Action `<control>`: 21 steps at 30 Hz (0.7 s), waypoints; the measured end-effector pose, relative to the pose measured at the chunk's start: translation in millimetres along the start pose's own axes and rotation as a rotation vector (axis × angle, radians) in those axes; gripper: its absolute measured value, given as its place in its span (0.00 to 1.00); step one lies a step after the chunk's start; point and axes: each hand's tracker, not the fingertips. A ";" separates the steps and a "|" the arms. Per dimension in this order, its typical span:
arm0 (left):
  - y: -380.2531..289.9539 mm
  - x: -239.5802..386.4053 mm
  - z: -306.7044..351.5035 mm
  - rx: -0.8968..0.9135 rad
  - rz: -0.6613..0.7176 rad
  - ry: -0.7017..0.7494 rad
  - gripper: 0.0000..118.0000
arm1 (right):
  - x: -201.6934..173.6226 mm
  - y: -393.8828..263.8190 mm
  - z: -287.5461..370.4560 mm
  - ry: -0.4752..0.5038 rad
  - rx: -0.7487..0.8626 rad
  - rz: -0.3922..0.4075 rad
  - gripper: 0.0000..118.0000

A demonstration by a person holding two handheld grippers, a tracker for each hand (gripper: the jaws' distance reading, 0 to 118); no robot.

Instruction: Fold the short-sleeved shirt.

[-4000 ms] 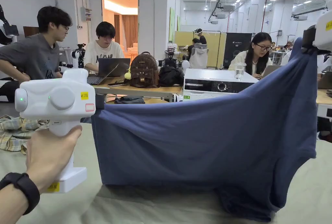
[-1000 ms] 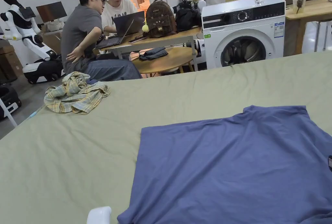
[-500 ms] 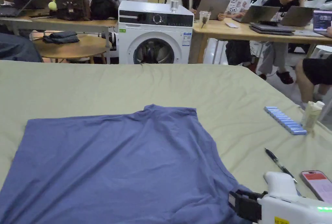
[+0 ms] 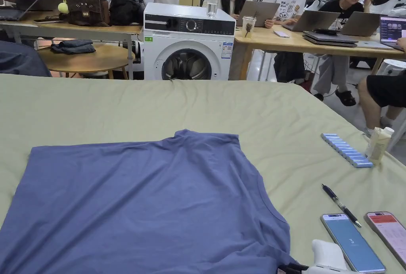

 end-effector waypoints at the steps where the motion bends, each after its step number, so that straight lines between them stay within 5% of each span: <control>1: -0.7 2.6 2.9 0.007 0.013 -0.008 0.04 | -2.1 1.4 1.7 -0.007 0.005 0.024 0.03; 10: 65.7 6.7 45.1 0.174 0.088 -0.074 0.03 | -30.5 85.2 9.1 0.020 0.139 0.095 0.03; 17: 177.3 -11.2 -8.7 0.197 0.112 -0.031 0.03 | -61.4 196.0 -79.1 -0.023 0.153 0.148 0.03; 21: 215.5 -13.0 -46.4 0.174 0.111 0.006 0.03 | -61.0 227.0 -128.0 -0.051 0.133 0.087 0.03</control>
